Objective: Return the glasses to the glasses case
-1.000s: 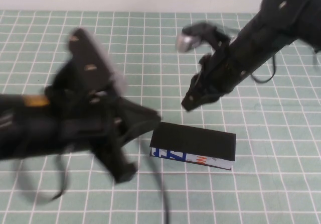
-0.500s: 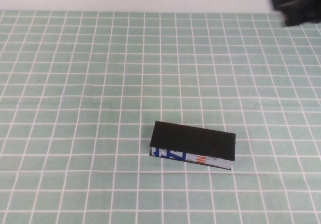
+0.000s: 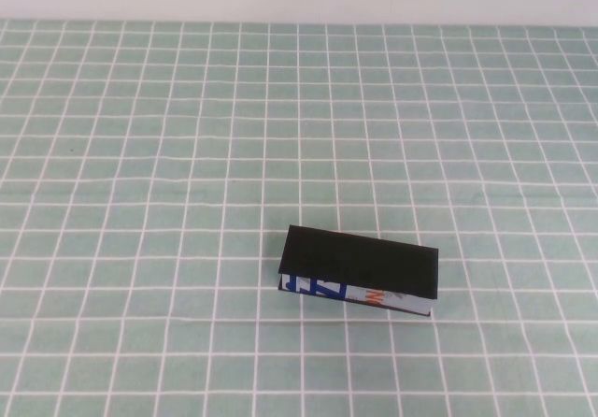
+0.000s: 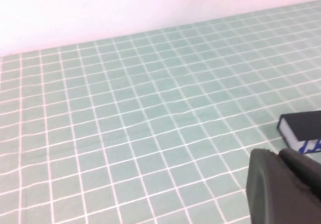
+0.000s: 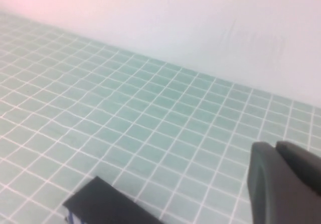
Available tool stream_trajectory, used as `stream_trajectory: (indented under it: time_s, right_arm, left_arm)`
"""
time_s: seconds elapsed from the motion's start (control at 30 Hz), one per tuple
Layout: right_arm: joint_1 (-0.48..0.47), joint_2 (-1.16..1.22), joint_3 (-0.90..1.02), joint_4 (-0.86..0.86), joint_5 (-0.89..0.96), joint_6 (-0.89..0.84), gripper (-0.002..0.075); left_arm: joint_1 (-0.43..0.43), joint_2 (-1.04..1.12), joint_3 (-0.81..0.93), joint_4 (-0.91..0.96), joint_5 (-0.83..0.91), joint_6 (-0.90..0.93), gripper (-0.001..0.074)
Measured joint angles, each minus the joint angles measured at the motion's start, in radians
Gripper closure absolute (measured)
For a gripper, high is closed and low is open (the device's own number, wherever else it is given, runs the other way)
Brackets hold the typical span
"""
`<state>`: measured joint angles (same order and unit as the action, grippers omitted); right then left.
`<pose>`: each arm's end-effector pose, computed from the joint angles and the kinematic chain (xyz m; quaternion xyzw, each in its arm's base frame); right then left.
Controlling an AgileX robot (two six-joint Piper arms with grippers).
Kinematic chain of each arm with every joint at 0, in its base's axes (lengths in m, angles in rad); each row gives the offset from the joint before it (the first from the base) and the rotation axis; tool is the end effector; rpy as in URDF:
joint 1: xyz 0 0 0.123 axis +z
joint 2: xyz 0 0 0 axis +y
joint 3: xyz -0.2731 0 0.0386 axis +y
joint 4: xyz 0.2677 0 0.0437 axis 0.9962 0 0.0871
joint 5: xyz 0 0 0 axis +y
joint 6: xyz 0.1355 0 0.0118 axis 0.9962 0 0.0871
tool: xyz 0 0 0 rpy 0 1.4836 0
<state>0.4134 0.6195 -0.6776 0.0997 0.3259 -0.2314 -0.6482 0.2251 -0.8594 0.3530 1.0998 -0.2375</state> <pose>0.1801 0.0837 0.3479 -0.2183 0.7358 0.1004 0.6332 0.0680 0.0011 0.3708 0.1446 0.8020 -0.0795 0.5741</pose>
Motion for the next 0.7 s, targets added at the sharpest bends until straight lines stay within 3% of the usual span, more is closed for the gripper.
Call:
stream_trajectory:
  time_s: [0.3,0.7]
  right_arm:
    - [0.000,-0.244,0.372,0.012,-0.068,0.007,0.0737]
    - [0.000,-0.276,0.416,0.017,-0.059,0.007,0.0737]
  left_arm:
    - [0.000,0.000,0.139,0.014,-0.043,-0.002,0.0737]
    - [0.000,0.000,0.160,0.014,-0.037,-0.002,0.0737]
